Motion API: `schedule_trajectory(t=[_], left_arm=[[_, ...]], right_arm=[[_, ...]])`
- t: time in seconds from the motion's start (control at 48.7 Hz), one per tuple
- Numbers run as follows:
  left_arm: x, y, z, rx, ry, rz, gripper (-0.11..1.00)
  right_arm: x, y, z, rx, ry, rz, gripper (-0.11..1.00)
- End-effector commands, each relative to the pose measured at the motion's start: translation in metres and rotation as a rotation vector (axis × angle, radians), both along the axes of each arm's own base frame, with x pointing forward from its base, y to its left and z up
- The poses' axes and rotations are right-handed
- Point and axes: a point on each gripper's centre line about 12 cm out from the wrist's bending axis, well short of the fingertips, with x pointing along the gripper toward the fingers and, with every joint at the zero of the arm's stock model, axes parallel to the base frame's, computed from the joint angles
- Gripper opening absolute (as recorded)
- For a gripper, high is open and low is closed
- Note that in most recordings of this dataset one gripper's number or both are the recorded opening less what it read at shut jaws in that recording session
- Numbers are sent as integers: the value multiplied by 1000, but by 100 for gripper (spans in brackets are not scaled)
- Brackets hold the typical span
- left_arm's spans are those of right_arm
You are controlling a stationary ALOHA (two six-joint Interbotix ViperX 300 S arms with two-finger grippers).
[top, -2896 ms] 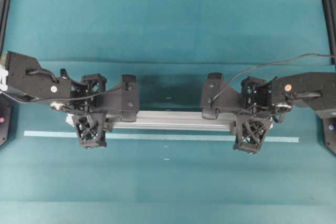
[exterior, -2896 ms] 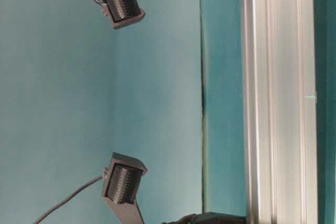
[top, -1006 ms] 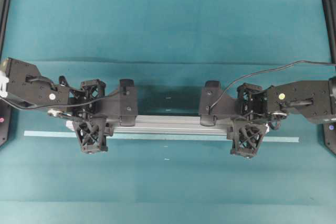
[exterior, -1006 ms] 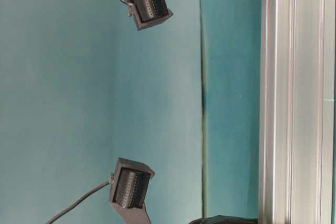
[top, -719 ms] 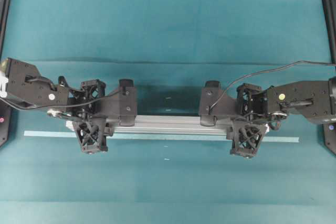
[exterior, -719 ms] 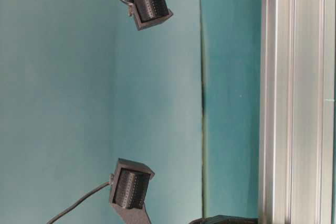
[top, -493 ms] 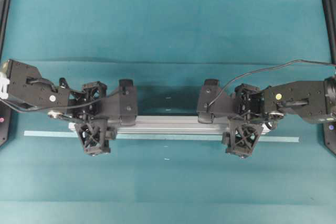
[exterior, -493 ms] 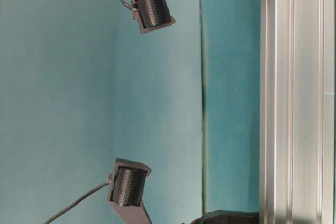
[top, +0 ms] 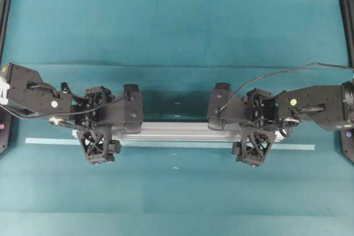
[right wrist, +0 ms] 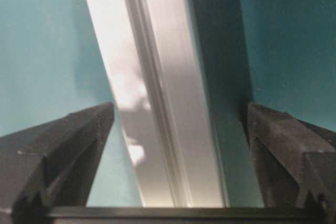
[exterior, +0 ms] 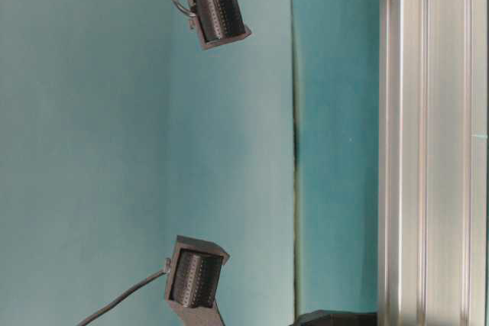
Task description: Lift the metal rail with both hands and move it towards you.
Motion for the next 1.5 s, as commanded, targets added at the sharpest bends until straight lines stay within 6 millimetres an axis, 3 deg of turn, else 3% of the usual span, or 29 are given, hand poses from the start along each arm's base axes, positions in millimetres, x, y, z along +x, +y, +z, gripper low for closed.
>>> schedule_trajectory(t=[0.0,0.205,0.39,0.637,0.924,1.047,1.479], left_arm=[[2,-1,6,-1,-18,-3,90],[-2,-1,24,2,-34,-5,91],[-10,0,56,1,-100,-1,91],[-23,0,103,-2,-250,-2,91],[-38,0,142,-4,-385,-2,91],[-46,0,149,-7,-419,0,91],[-62,0,170,-7,-512,-1,91]], right_arm=[[3,1,2,2,-12,0,98],[9,-1,25,1,-90,-7,98],[8,-2,56,-1,-181,-6,98],[-2,-6,102,-8,-325,-14,98],[-19,-10,154,-46,-507,1,98],[-31,-10,168,-53,-562,4,98],[-64,-9,190,-54,-674,0,97]])
